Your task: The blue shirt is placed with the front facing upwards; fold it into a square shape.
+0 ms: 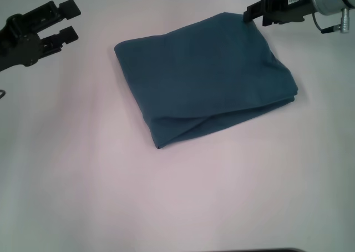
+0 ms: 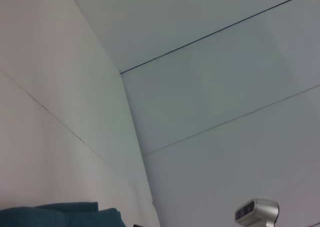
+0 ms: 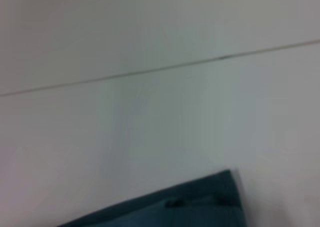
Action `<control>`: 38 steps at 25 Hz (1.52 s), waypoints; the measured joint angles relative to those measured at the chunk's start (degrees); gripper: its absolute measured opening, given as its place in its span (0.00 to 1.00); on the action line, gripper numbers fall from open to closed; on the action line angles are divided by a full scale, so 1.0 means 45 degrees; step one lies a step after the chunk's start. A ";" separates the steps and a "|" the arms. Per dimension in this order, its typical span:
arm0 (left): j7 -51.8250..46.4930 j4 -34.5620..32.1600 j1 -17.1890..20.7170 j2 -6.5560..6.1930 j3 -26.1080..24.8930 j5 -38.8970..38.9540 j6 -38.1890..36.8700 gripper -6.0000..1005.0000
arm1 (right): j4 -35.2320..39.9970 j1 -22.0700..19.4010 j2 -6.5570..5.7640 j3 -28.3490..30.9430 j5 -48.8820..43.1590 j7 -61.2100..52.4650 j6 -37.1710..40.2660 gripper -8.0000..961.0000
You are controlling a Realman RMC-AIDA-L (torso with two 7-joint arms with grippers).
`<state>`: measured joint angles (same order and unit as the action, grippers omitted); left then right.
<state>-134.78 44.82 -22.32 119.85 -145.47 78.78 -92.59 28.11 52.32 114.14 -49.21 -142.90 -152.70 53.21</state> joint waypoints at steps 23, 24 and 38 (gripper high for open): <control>0.0057 -0.0156 -0.0118 -0.0011 -0.0043 -0.0008 -0.0003 0.82 | -0.0873 -0.0027 0.0003 0.0077 0.0971 -0.0118 -0.0371 0.49; 0.0059 -0.0156 -0.0118 -0.0018 -0.0043 -0.0008 -0.0003 0.82 | -0.0874 -0.0037 -0.0002 0.0076 0.0972 -0.0140 -0.0371 0.49; 0.0085 -0.0156 -0.0144 0.0007 -0.0036 0.0011 -0.0029 0.82 | -0.0811 -0.0142 0.0074 0.0134 0.1156 -0.0168 -0.0535 0.45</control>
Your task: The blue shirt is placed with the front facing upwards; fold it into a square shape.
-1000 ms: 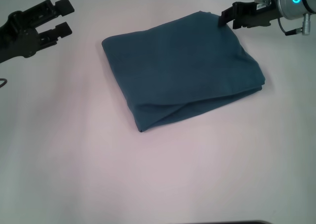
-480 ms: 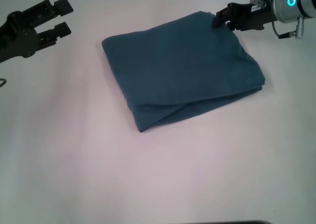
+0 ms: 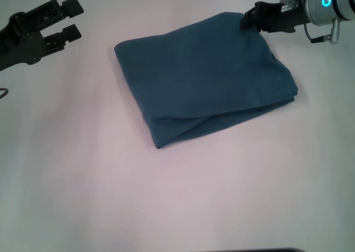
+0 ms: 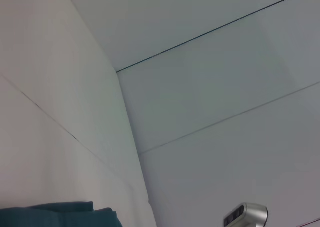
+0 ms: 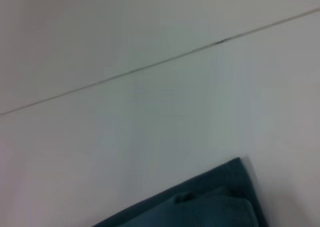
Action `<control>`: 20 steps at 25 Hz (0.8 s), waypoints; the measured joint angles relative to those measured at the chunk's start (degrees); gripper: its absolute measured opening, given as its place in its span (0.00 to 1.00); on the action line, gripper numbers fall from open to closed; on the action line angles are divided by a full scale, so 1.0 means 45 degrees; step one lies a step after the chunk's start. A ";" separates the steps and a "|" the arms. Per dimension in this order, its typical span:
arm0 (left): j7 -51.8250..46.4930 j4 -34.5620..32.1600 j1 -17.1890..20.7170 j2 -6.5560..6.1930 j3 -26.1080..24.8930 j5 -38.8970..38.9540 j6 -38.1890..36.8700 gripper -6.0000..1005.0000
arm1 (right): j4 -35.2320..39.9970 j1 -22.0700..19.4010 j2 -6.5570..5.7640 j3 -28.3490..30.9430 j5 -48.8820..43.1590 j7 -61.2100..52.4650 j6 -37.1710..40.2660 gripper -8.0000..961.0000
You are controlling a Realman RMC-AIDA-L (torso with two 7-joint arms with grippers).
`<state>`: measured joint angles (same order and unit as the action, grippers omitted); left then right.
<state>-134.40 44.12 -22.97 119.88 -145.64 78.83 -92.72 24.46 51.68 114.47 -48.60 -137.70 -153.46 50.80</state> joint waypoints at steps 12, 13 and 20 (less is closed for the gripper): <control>0.0003 0.0000 0.0022 -0.0008 0.0000 -0.0018 0.0024 0.82 | 0.0184 -0.0005 0.0030 0.0017 0.0044 0.0072 0.0122 0.14; 0.0003 0.0000 0.0023 -0.0011 0.0000 -0.0018 0.0025 0.82 | 0.0272 -0.0012 0.0022 0.0020 0.0055 0.0069 0.0190 0.12; -0.0027 0.0000 0.0027 -0.0020 0.0000 0.0008 0.0045 0.81 | 0.1596 -0.0065 0.0111 -0.0039 0.0090 0.0067 0.1007 0.05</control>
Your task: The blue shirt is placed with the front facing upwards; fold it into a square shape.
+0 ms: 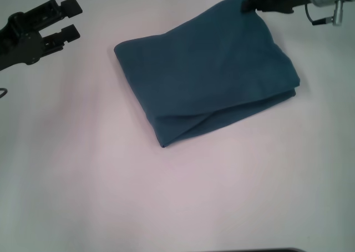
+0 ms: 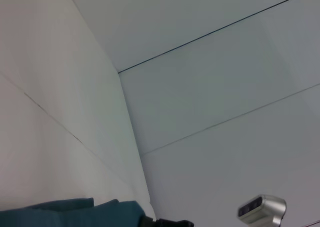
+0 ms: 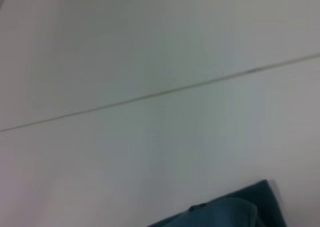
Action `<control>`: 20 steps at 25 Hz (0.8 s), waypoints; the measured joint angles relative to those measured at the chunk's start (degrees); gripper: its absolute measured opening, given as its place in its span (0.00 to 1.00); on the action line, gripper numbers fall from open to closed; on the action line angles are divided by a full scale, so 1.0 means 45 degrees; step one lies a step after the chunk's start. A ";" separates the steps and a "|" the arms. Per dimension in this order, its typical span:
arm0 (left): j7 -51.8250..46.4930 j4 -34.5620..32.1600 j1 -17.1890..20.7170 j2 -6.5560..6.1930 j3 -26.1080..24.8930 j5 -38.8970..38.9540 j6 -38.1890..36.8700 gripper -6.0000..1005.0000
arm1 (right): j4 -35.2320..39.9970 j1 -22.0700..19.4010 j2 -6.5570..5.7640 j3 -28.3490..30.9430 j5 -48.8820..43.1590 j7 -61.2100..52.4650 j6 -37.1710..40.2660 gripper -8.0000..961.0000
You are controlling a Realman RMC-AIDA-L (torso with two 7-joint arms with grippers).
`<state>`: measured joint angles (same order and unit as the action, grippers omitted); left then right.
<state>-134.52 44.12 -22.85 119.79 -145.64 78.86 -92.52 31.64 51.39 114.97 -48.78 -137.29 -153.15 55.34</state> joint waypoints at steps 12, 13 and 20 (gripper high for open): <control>-0.0077 0.0000 -0.0040 -0.0020 -0.0128 0.0054 0.0036 0.80 | 0.0406 0.0357 0.0324 -0.0724 -0.0071 0.0345 -0.1000 0.06; -0.0078 0.0000 -0.0046 -0.0020 -0.0147 0.0054 0.0037 0.80 | 0.0276 0.0396 0.0367 -0.0919 -0.0075 0.0346 -0.1230 0.06; -0.0101 0.0000 -0.0083 -0.0048 -0.0177 0.0054 0.0036 0.79 | -0.0762 0.0684 0.0611 -0.2072 -0.0077 0.0346 -0.2411 0.07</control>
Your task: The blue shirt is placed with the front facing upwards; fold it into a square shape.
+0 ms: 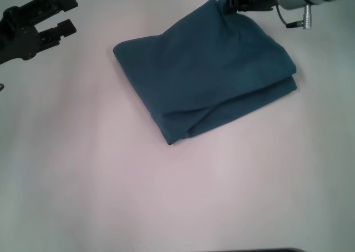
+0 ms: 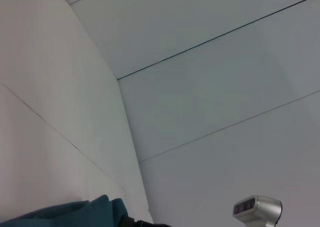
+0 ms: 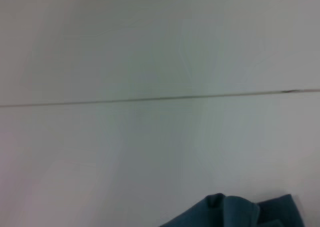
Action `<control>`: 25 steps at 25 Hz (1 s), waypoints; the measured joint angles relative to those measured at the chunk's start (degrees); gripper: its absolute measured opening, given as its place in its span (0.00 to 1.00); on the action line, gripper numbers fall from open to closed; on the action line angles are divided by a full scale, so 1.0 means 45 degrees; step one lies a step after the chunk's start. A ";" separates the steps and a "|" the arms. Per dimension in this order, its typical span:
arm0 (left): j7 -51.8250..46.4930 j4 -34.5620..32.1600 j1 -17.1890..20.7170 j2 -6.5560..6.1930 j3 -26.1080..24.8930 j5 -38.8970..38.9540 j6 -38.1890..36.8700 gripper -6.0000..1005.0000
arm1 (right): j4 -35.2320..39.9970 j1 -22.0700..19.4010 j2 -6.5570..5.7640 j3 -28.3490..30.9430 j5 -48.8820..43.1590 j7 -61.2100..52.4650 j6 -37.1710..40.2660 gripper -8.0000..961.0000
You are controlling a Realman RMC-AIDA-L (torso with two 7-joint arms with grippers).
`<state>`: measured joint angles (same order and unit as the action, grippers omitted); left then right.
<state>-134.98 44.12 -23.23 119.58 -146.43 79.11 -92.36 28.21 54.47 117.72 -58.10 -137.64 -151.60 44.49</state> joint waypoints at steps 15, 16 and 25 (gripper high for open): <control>-0.0006 -0.0004 -0.0049 -0.0030 -0.0124 -0.0001 0.0114 0.77 | 0.3386 -0.2354 -0.1467 0.0852 0.0138 -0.1162 0.3220 0.27; -0.0006 -0.0012 -0.0065 -0.0031 -0.0146 -0.0002 0.0121 0.77 | 0.3702 -0.2560 -0.1486 0.1027 0.0243 -0.1182 0.3269 0.31; -0.0189 -0.0034 -0.0216 -0.0123 -0.0100 -0.0101 0.0120 0.76 | 0.3996 -0.2425 -0.1185 0.1307 0.0738 -0.0429 0.4703 0.54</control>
<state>-135.83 43.97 -24.20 119.02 -146.88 78.65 -91.82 46.19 43.55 112.39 -52.22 -134.32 -153.53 65.65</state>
